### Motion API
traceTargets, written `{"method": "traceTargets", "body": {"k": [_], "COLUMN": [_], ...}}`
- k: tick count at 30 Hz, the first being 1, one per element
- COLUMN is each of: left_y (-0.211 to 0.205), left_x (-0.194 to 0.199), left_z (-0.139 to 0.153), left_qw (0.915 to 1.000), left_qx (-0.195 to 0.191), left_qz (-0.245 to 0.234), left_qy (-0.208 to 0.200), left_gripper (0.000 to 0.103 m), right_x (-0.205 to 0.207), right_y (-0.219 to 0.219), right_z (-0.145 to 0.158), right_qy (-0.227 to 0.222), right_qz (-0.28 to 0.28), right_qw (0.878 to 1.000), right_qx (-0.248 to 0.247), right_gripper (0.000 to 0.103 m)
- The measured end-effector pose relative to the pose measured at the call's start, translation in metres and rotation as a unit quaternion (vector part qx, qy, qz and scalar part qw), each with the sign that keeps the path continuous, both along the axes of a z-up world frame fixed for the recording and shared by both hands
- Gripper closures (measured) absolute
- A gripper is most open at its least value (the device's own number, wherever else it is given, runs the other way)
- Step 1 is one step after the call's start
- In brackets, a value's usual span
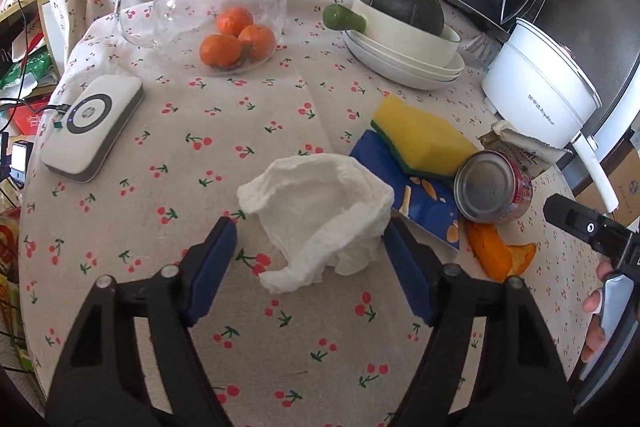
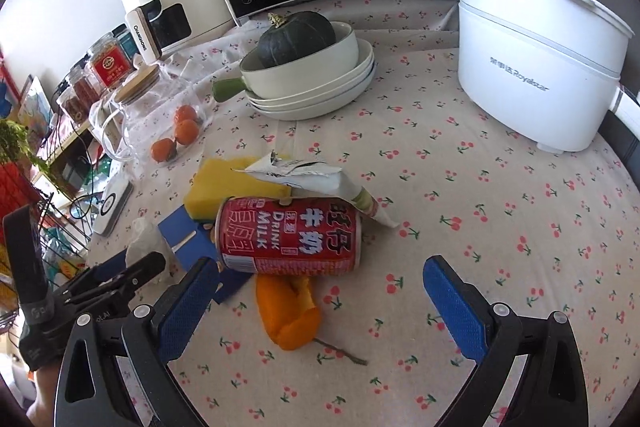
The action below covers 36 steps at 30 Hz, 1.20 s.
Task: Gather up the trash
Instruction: 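Grasp the red Drink Milk can with the right gripper while the left grasps the white tissue, then carry the milk can and tissue over the bin and release both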
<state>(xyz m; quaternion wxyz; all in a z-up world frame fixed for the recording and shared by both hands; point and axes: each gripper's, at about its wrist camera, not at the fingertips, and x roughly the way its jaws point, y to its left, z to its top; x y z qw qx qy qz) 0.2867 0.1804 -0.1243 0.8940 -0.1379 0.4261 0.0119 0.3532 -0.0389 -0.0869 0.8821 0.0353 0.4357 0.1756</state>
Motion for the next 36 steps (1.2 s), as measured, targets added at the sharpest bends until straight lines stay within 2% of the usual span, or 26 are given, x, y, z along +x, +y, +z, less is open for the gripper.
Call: {"method": "traceTargets", "body": {"k": [5, 12, 13, 15, 24, 29, 36], "left_y": [0.004, 0.006, 0.006, 0.006, -0.01, -0.023, -0.047], "left_x": [0.003, 0.004, 0.003, 0.003, -0.02, -0.041, -0.074], "left_z": [-0.003, -0.004, -0.004, -0.003, 0.023, 0.044, 0.055], "left_qw": [0.9999, 0.9996, 0.9995, 0.9988, 0.9991, 0.999, 0.9984], "left_qx": [-0.015, -0.026, -0.029, -0.043, -0.025, -0.016, -0.007], "left_qz": [-0.007, -0.009, -0.008, -0.012, -0.029, -0.04, -0.054], "left_qy": [-0.002, 0.007, 0.011, 0.018, 0.021, 0.01, 0.013], "left_gripper": [0.046, 0.077, 0.08, 0.086, 0.088, 0.088, 0.088], "right_x": [0.017, 0.031, 0.031, 0.029, -0.004, -0.032, -0.076], "right_y": [0.021, 0.025, 0.025, 0.023, 0.007, -0.019, -0.063], "right_z": [-0.013, -0.027, -0.027, -0.025, 0.007, 0.026, 0.044], "right_qy": [0.005, 0.019, 0.02, 0.026, 0.016, 0.014, 0.009], "right_qz": [0.003, -0.005, -0.003, 0.007, 0.022, 0.019, 0.002], "right_qw": [1.0, 1.0, 1.0, 1.0, 1.0, 1.0, 1.0], "right_qx": [-0.015, -0.012, -0.007, 0.008, -0.004, -0.011, -0.017], "right_gripper": [0.0, 0.0, 0.001, 0.014, 0.014, 0.014, 0.014]}}
